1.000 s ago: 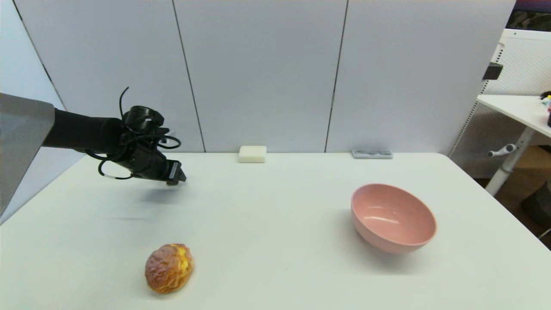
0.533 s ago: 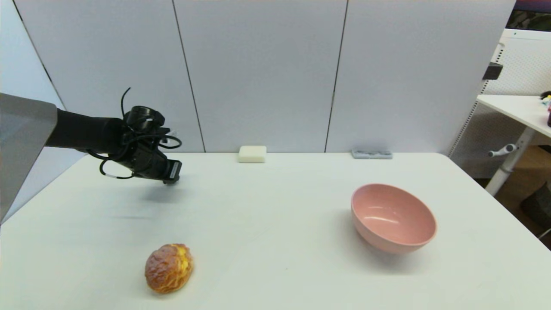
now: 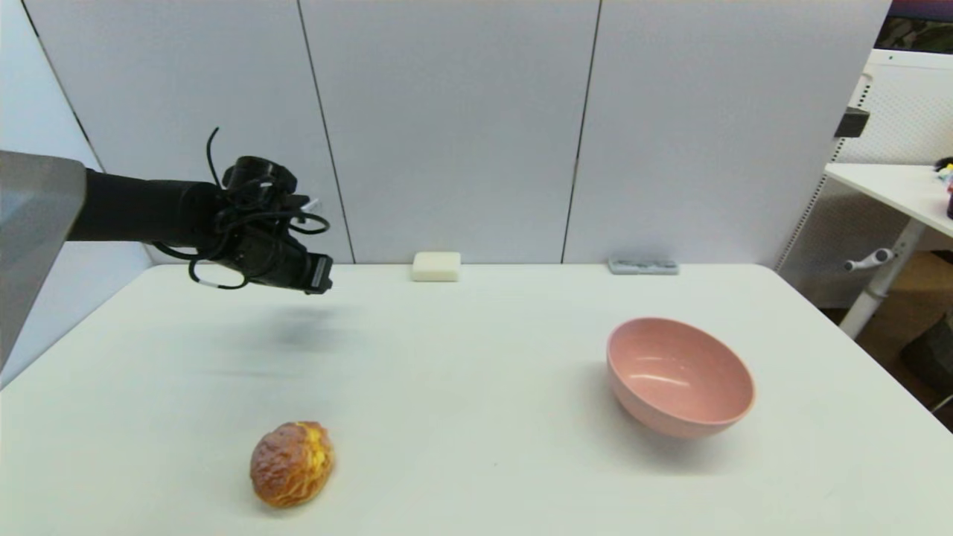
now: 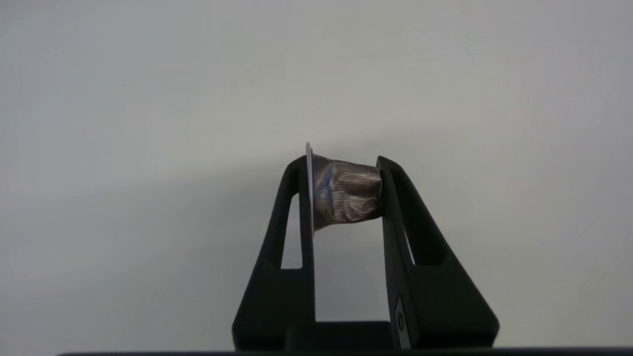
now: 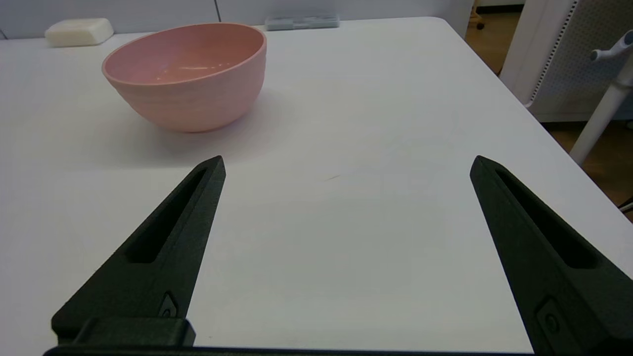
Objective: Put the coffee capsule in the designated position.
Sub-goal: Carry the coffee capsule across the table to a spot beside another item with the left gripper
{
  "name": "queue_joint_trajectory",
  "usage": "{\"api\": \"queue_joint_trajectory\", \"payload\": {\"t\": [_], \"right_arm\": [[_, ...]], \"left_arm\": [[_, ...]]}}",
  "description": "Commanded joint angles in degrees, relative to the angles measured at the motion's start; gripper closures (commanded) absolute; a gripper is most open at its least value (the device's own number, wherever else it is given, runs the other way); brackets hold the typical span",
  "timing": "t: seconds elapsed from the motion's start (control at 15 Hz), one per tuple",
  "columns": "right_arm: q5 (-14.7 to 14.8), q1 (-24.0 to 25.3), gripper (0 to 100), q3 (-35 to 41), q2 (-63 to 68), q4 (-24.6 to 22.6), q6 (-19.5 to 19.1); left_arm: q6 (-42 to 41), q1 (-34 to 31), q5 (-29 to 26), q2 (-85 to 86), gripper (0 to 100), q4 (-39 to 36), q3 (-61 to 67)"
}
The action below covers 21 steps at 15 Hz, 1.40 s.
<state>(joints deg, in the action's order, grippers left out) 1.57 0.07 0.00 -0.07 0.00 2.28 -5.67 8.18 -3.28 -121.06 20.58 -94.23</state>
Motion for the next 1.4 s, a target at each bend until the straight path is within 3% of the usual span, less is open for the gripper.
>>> {"api": "queue_joint_trajectory", "payload": {"t": [0.07,0.6,1.4], "right_arm": [[0.01,0.01,0,0.00,0.07,-0.09,0.01],[0.01,0.01,0,0.00,0.07,0.00,0.01],[0.01,0.01,0,0.00,0.07,0.00,0.01]], "left_arm": [[2.33,9.66,-1.29,2.94,100,0.16,-1.83],[3.74,29.17,-1.29,5.84,100,1.04,0.54],[3.74,44.03,-1.12,-0.40,100,0.25,0.01]]}}
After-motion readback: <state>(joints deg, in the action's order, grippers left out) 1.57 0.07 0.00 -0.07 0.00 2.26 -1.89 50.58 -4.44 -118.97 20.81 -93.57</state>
